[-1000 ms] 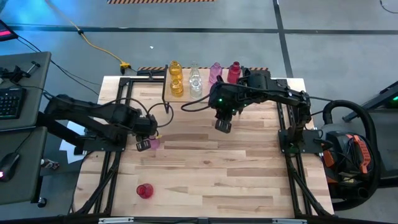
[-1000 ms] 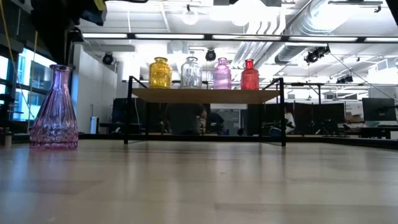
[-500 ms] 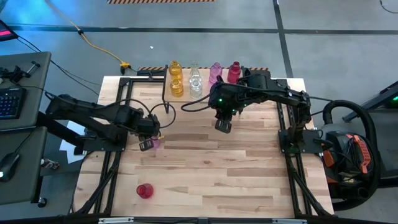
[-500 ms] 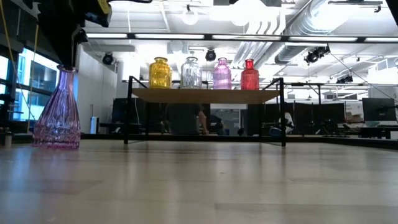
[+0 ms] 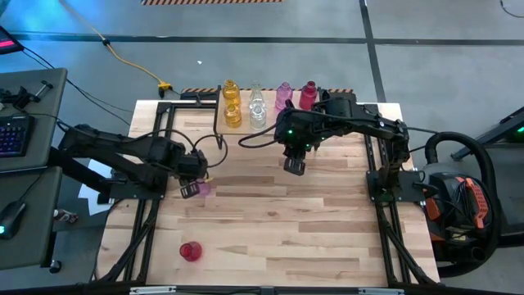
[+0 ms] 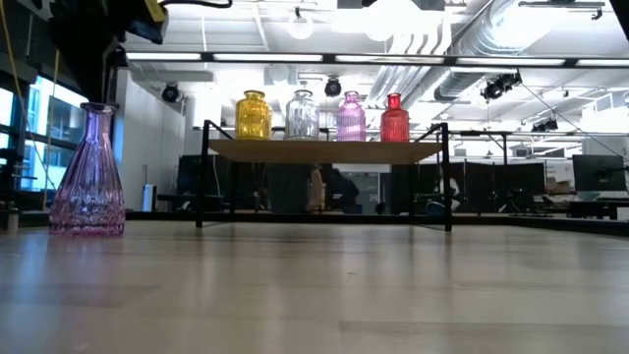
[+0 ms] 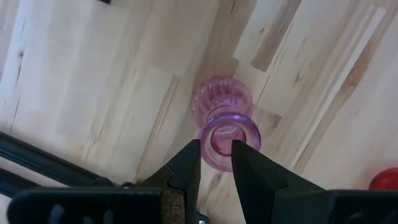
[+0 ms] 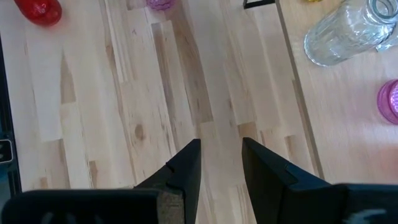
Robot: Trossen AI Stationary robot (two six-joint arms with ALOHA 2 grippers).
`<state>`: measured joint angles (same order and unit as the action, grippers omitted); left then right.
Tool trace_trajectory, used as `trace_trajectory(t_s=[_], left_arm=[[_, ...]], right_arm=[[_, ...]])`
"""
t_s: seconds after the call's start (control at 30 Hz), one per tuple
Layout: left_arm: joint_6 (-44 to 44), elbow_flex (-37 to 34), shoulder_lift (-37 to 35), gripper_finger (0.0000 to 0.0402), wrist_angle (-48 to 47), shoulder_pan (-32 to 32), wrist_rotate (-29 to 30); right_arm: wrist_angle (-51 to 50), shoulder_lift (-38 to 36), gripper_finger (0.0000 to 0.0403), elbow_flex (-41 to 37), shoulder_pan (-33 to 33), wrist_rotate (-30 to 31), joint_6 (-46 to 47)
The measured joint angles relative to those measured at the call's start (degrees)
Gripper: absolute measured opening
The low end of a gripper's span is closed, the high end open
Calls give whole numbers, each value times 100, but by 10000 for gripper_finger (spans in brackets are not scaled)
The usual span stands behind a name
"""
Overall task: Sort vases onto shelf
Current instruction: Put the purple vase on the shelf aligned with the other purple vase
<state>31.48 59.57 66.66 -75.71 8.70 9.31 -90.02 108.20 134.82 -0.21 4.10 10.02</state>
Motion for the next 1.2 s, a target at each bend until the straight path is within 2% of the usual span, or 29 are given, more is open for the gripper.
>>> trace_trajectory(t_s=[0.13, 0.4, 0.53, 0.7, 1.0, 1.2], left_arm=[[-4, -34, 10, 82, 76, -119, 4], [149, -594, -21, 82, 451, -277, -239], [129, -519, -44, 67, 563, -277, -268], [129, -444, -36, 25, 643, -275, -493], [105, -423, -35, 22, 668, -270, -509], [85, -48, -20, 6, 596, -279, -315]], right_arm=[[0, 0, 99, 0, 0, 0, 0], [0, 0, 99, 0, 0, 0, 0], [0, 0, 99, 1, 0, 0, -2], [2, 0, 99, 0, 0, 2, -2], [0, 0, 99, 0, 0, 4, -2], [0, 0, 99, 0, 22, -31, -2]])
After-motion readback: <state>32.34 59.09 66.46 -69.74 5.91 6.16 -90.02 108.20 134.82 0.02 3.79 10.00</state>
